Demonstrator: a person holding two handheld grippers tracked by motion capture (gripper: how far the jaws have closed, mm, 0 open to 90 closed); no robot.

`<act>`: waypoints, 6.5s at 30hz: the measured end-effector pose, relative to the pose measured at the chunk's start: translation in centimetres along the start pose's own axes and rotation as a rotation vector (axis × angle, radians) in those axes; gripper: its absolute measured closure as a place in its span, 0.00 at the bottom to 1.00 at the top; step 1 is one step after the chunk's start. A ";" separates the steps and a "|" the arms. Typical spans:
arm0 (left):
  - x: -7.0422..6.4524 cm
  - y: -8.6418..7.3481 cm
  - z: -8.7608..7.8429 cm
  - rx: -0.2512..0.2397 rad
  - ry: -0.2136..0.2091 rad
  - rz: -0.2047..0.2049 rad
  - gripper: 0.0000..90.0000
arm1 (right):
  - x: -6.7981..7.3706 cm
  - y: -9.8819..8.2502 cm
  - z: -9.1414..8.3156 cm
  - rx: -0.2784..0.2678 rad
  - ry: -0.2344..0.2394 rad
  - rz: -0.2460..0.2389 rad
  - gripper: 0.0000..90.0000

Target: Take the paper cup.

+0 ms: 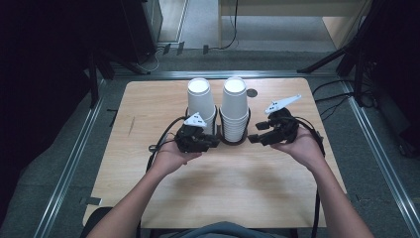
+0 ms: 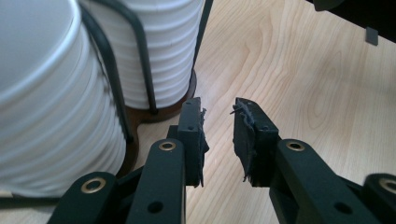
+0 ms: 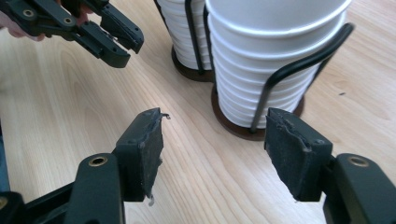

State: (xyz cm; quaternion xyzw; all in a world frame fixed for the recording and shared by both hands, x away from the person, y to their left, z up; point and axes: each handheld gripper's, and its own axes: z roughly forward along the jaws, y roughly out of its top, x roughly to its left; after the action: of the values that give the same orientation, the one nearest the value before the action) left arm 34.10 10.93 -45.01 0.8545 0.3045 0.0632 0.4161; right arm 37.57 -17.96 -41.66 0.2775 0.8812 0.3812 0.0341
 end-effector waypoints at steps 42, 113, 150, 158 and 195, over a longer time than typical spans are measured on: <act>-1.2 4.9 3.3 0.009 0.233 -0.112 1.00 | -1.4 9.0 -1.5 -0.049 -0.052 -0.107 0.22; -1.4 4.9 3.5 -0.003 0.268 -0.114 1.00 | 0.2 13.8 1.4 0.025 -0.167 -0.123 0.27; -1.6 5.1 3.6 0.016 0.289 -0.088 1.00 | 0.5 14.6 1.3 0.087 -0.177 -0.127 0.28; -1.6 5.2 3.6 0.020 0.292 -0.091 1.00 | 0.5 14.9 1.3 0.111 -0.176 -0.131 0.28; -0.9 5.0 3.0 0.009 0.198 -0.113 0.89 | 2.7 18.6 -5.6 0.012 -0.188 -0.118 0.29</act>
State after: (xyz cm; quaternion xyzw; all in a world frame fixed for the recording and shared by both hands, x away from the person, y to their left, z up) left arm 36.79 5.98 -43.05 0.8273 0.3922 0.1221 0.3831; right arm 42.41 -9.91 -24.43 0.2600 0.8911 0.3457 0.1371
